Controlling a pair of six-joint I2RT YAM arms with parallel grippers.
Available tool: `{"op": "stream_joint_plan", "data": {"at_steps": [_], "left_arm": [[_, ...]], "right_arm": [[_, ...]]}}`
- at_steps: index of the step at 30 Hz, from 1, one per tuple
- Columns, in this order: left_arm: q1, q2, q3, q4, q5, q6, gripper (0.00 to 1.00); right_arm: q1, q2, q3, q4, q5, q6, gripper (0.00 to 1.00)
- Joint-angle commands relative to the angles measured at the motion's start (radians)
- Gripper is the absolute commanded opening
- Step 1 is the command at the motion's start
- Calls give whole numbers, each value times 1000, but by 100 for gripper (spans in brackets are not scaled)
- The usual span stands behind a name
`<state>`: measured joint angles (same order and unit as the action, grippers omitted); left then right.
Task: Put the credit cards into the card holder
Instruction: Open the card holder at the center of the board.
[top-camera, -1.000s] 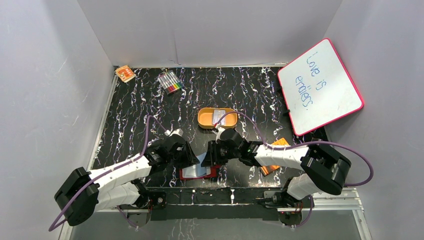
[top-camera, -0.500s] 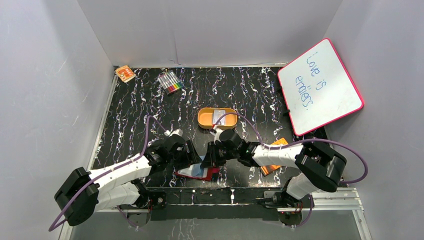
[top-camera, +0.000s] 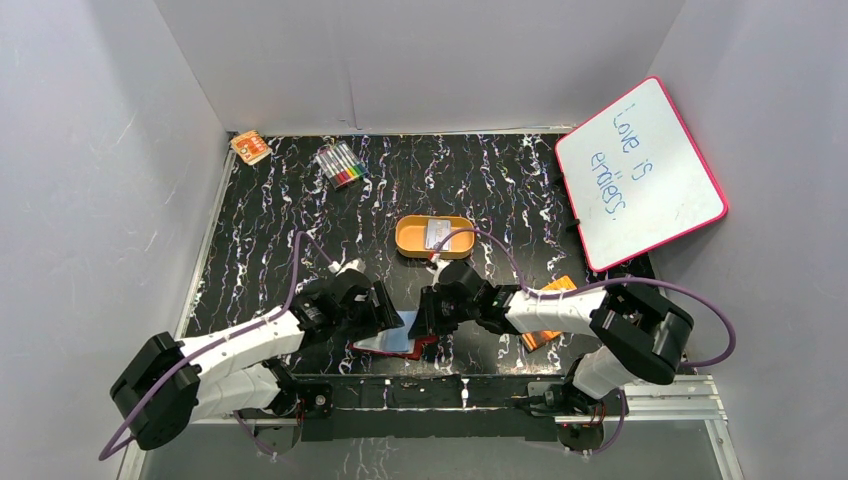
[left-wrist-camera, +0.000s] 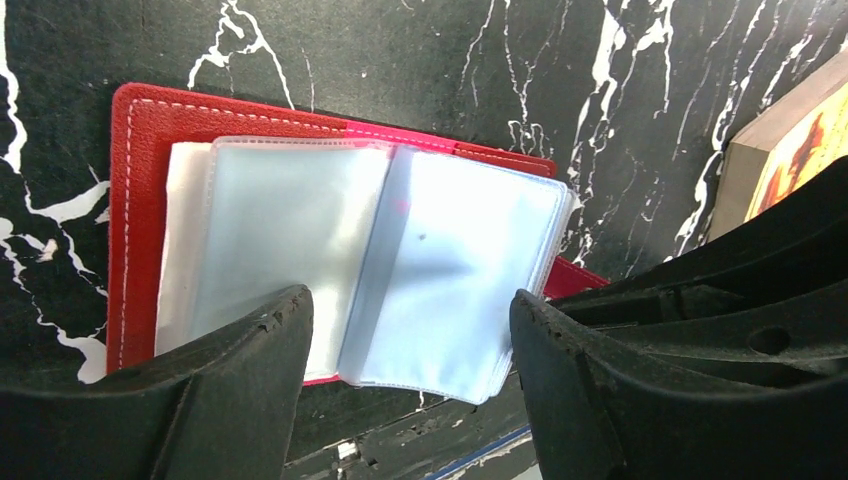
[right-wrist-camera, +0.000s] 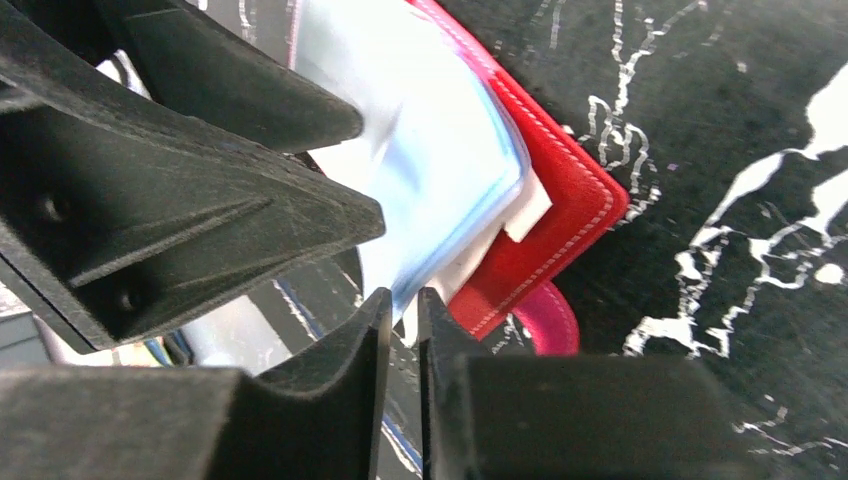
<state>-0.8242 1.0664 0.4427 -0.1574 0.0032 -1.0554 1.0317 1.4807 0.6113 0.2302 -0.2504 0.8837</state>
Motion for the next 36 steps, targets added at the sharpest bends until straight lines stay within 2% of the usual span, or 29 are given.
{"op": "stream_joint_plan", "data": {"at_steps": [1,10,19,25,36], "left_arm": [[-4,32,16,-6,-6,28,69],[-3,144,51,-10,-12,94,67],[-3,230,79,-29,-32,147,60],[-5,289,87,-53,-58,167,46],[-4,337,65,-51,-73,164,13]], "right_arm": [[1,-51,-4,-69,66,-21,29],[1,-120,1,-168,133,-47,40],[1,-120,40,-216,214,-37,41],[1,-109,41,-217,223,-24,42],[1,-67,85,-201,195,-35,42]]}}
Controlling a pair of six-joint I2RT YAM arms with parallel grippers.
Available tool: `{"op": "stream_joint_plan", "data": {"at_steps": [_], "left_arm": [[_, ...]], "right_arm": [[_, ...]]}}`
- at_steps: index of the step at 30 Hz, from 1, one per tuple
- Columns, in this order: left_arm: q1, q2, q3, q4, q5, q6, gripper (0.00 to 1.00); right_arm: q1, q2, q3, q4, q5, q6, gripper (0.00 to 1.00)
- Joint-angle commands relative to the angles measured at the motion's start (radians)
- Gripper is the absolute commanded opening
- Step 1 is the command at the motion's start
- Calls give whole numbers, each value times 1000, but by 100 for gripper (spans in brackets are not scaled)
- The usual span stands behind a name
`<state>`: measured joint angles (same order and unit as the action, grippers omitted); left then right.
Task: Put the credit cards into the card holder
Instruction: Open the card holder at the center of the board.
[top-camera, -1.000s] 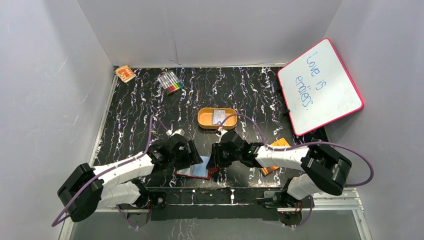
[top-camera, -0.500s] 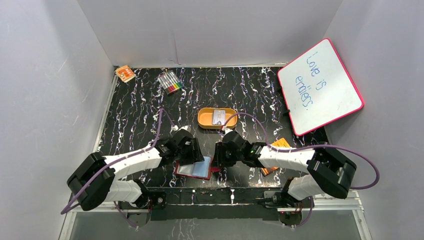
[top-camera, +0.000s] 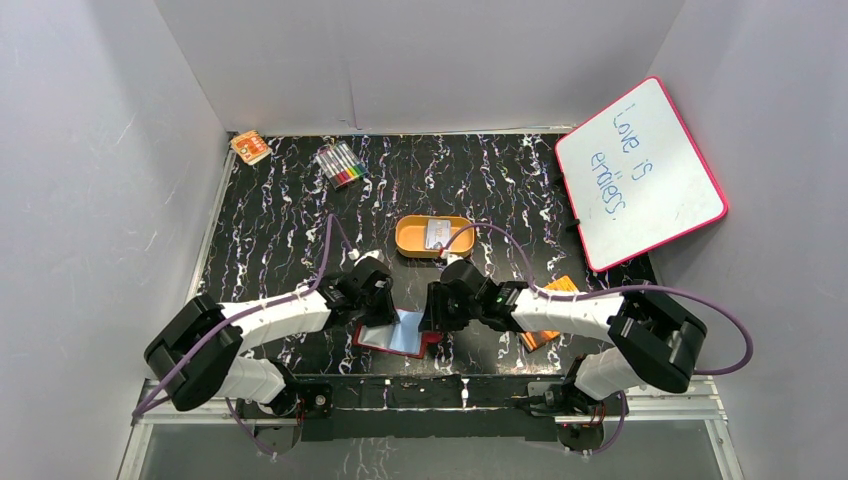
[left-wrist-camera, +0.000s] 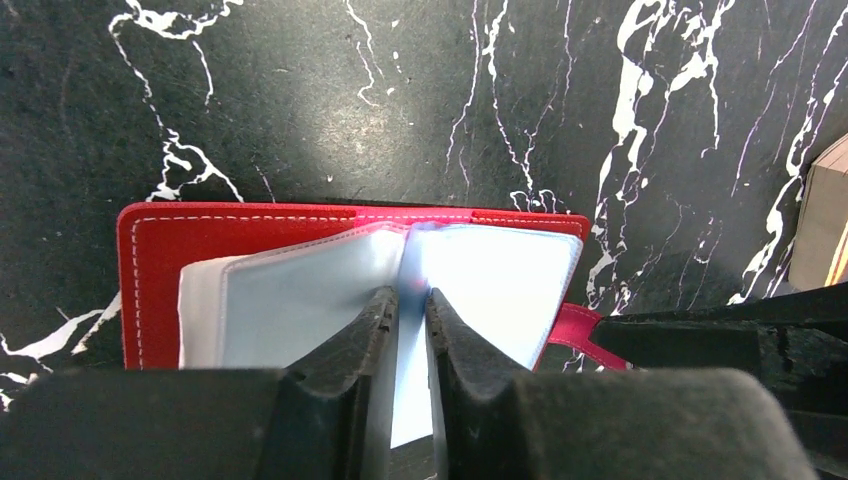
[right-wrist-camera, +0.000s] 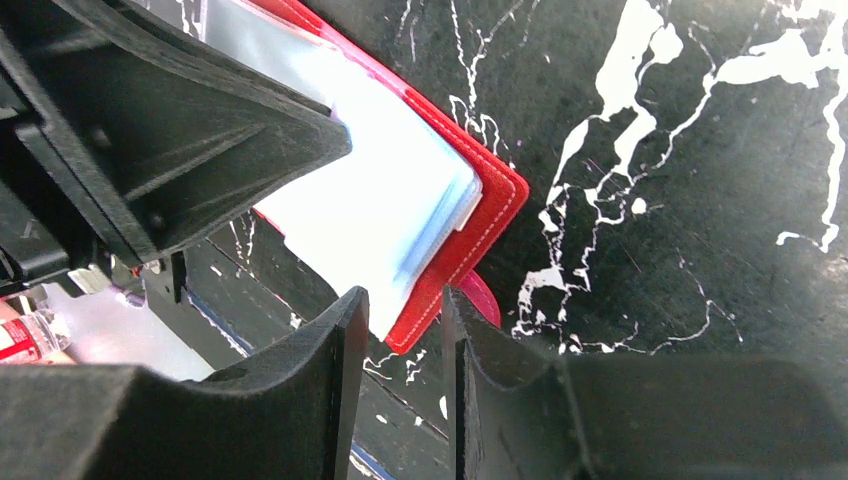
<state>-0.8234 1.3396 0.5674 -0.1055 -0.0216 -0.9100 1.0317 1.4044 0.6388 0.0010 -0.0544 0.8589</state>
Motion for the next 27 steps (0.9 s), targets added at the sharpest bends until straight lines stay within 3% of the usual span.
{"op": "stream_joint_plan", "data": {"at_steps": [1,5,14,20,27], "left_arm": [[-6,64,-62,-103,-51,19,10],[-5,58,-75,-105,-59,14,0],[-5,46,-99,-99,-60,-7,0],[-5,37,-105,-93,-53,-26,0],[-5,25,-112,-87,-45,-33,0]], "right_arm": [[1,12,61,26,-1,-11,42],[1,15,64,14,12,-9,43],[-1,17,77,14,44,11,37],[1,102,118,27,-44,-11,42],[0,127,115,12,-30,10,42]]}}
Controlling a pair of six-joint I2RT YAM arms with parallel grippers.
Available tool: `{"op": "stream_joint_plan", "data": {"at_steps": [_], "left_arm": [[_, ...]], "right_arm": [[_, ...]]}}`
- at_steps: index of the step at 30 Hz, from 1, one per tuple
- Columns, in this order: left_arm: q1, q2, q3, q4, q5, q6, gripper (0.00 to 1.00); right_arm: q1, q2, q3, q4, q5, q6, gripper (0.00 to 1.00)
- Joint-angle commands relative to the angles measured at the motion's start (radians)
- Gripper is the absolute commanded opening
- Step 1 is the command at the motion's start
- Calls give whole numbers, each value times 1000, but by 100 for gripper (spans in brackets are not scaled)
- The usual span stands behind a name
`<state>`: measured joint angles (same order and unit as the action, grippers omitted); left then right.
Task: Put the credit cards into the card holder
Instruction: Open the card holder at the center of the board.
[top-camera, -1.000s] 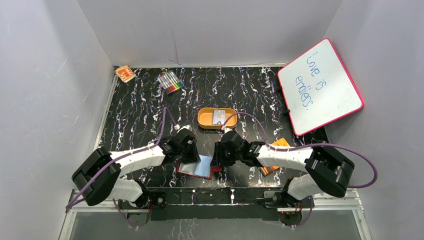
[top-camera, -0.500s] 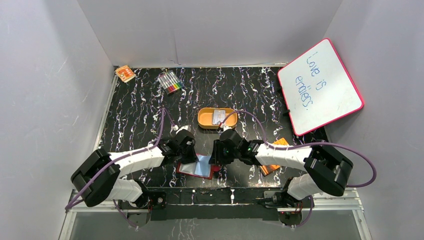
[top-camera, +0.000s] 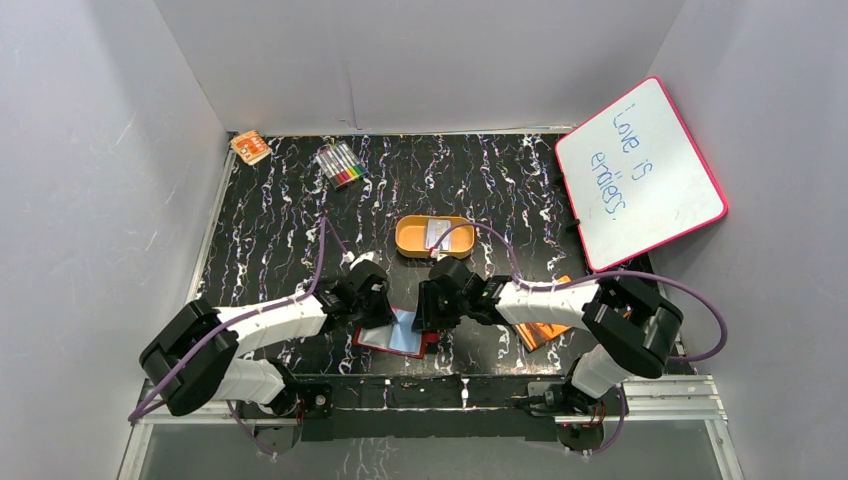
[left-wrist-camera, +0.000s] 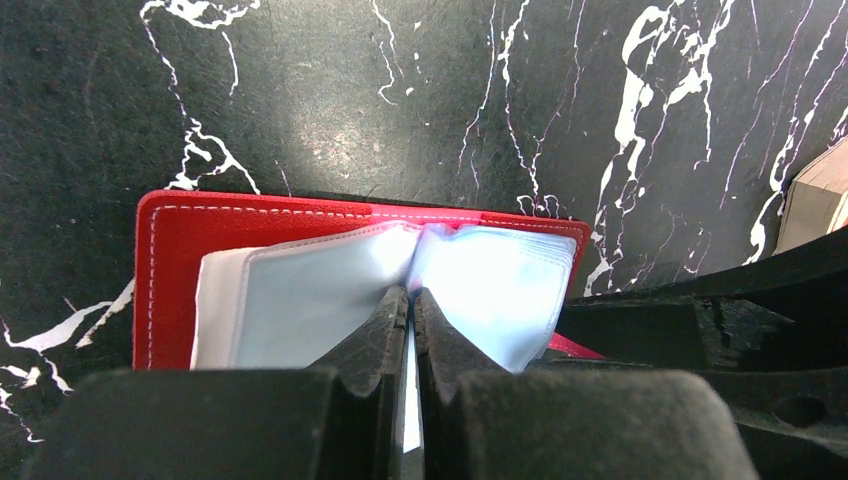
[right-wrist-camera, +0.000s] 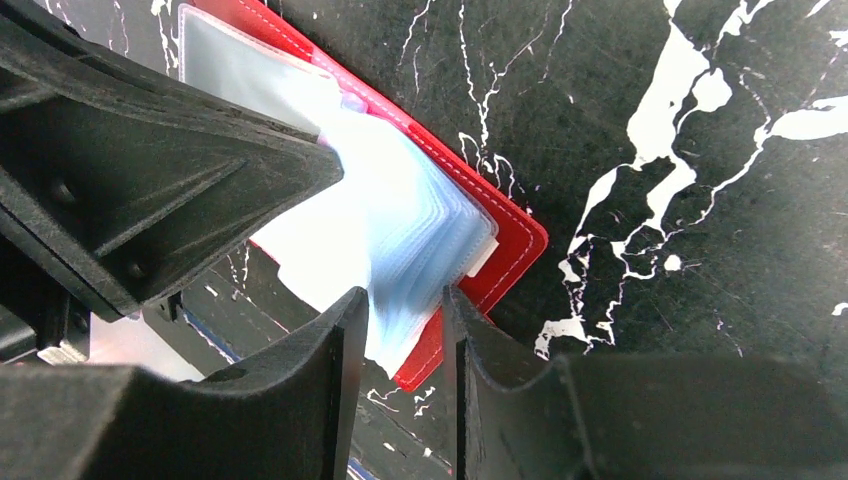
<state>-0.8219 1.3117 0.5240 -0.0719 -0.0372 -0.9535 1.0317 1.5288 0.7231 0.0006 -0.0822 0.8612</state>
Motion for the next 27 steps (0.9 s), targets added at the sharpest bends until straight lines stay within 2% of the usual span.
{"op": "stream_joint_plan", "data": {"at_steps": [1,5,10,18,27], "left_arm": [[-7,51,-70,-121,-30,11,0],[-7,48,-75,-123,-29,7,0],[-7,44,-79,-122,-30,7,0],[-7,41,-78,-121,-28,5,0],[-7,40,-75,-118,-22,1,0]], "right_arm": [[1,2,27,18,-3,11,42],[-1,-1,15,24,-5,18,42],[-1,-44,-22,40,18,36,50],[-1,-26,-19,34,8,29,40],[-1,3,-5,47,-19,18,40]]}}
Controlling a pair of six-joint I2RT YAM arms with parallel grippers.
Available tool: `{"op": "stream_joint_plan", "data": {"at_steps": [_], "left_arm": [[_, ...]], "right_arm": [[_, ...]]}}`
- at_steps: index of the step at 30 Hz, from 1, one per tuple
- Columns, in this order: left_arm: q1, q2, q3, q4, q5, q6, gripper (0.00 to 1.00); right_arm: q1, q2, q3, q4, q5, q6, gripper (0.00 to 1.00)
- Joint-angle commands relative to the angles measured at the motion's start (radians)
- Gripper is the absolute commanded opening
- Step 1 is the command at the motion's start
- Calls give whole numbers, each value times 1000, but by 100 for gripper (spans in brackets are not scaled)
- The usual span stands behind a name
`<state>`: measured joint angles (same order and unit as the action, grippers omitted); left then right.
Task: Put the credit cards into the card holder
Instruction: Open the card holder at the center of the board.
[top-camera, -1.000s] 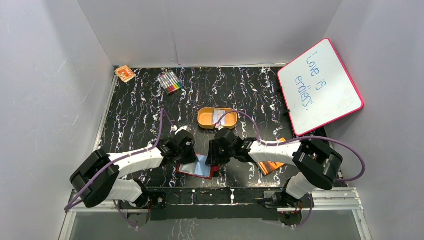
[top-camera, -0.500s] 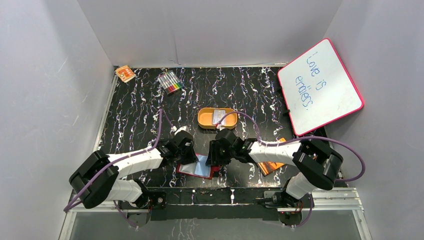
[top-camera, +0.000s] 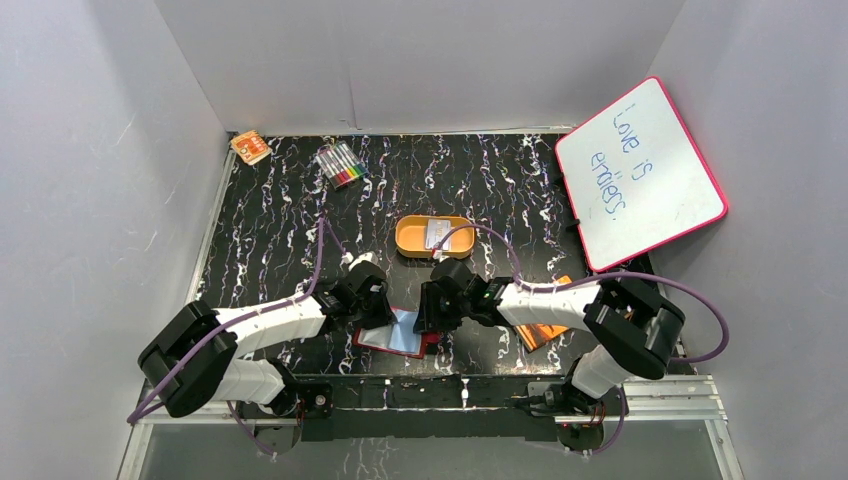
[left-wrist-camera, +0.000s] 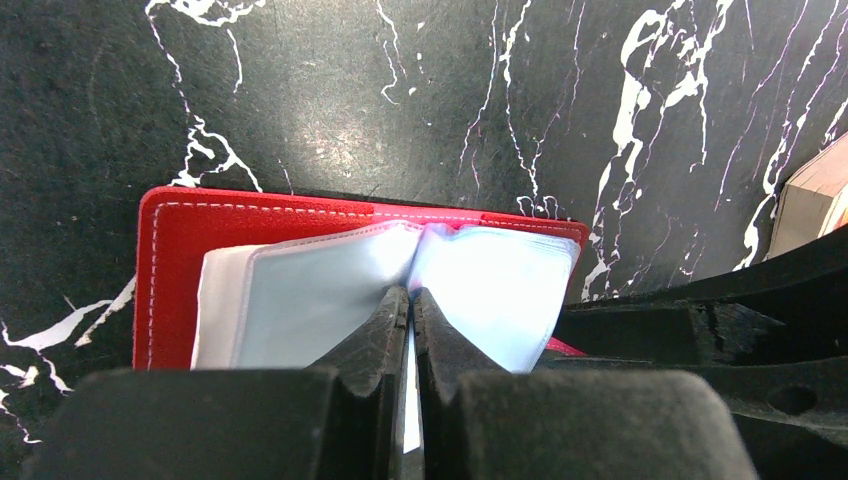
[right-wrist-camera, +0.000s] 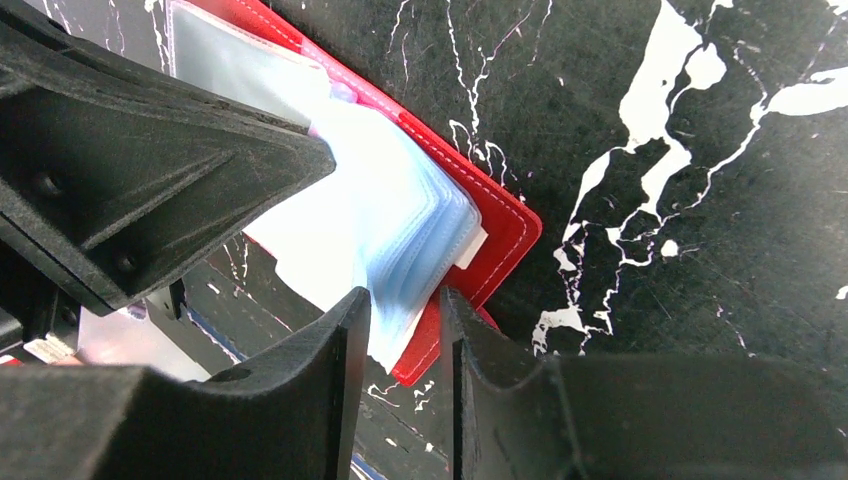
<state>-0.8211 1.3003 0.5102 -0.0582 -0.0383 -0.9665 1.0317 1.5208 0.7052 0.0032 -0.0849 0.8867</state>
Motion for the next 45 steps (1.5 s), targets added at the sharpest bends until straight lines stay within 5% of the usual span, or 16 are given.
{"op": "stream_joint_plan", "data": {"at_steps": [1,14,22,35,45], "left_arm": [[-7,51,-61,-132,-19,13,0],[-8,7,-32,-173,-9,11,1],[-7,-59,26,-240,-13,22,30],[-6,-204,78,-252,11,15,74],[-7,-232,64,-162,95,17,84]], "right_arm": [[0,16,15,47,-22,-8,41],[0,64,40,135,-82,-5,36],[-1,61,39,178,-98,4,0],[0,4,46,102,-99,59,0],[-2,-26,50,121,-125,128,0]]}}
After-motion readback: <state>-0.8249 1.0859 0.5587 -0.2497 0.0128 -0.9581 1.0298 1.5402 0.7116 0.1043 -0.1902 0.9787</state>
